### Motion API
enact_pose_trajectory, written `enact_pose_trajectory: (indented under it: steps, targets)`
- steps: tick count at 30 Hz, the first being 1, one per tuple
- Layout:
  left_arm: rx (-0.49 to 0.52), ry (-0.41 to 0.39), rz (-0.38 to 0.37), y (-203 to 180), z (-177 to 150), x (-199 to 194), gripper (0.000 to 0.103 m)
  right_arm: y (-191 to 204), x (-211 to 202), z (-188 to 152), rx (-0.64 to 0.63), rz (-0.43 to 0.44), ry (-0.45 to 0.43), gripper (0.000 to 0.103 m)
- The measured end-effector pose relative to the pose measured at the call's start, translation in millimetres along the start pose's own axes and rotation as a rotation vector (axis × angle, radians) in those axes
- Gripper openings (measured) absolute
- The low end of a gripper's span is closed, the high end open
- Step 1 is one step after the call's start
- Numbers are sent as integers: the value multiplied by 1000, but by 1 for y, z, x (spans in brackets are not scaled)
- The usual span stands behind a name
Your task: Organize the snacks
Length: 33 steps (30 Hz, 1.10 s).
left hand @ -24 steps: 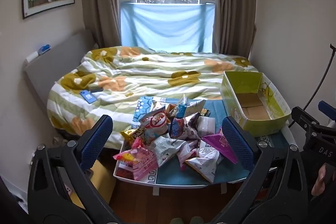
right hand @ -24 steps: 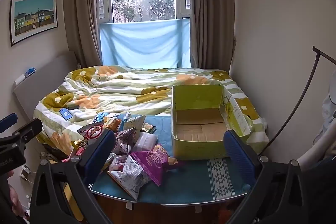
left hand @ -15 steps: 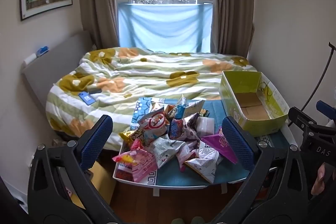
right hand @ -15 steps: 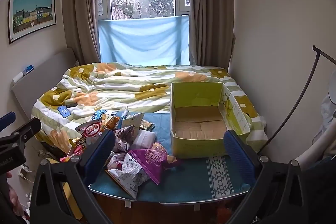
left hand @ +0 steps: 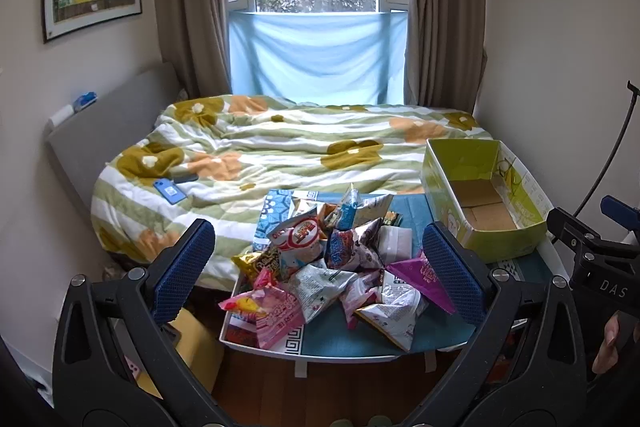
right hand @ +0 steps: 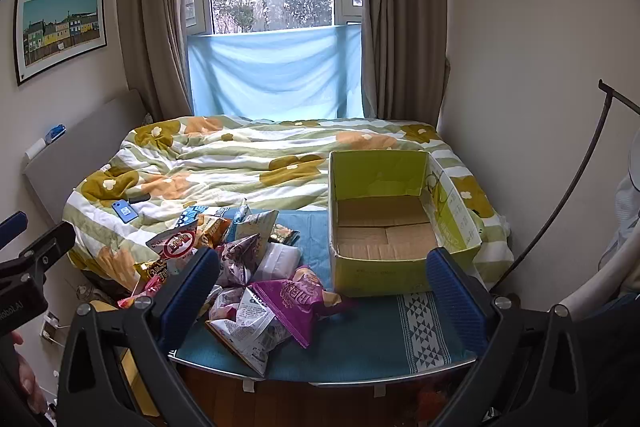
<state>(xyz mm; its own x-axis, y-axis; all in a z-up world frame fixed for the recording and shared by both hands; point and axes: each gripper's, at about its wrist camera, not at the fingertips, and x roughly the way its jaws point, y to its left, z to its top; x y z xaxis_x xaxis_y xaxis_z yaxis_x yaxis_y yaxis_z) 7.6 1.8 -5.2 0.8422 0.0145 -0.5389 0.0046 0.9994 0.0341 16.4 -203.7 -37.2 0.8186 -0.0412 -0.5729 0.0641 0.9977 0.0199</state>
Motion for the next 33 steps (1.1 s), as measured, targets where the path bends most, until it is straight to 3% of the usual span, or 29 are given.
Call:
enact_pose_trajectory:
  steps: [33]
  targets:
    - [-3, 2, -1, 3, 1, -1, 103, 1, 0, -2, 4, 6, 12, 103]
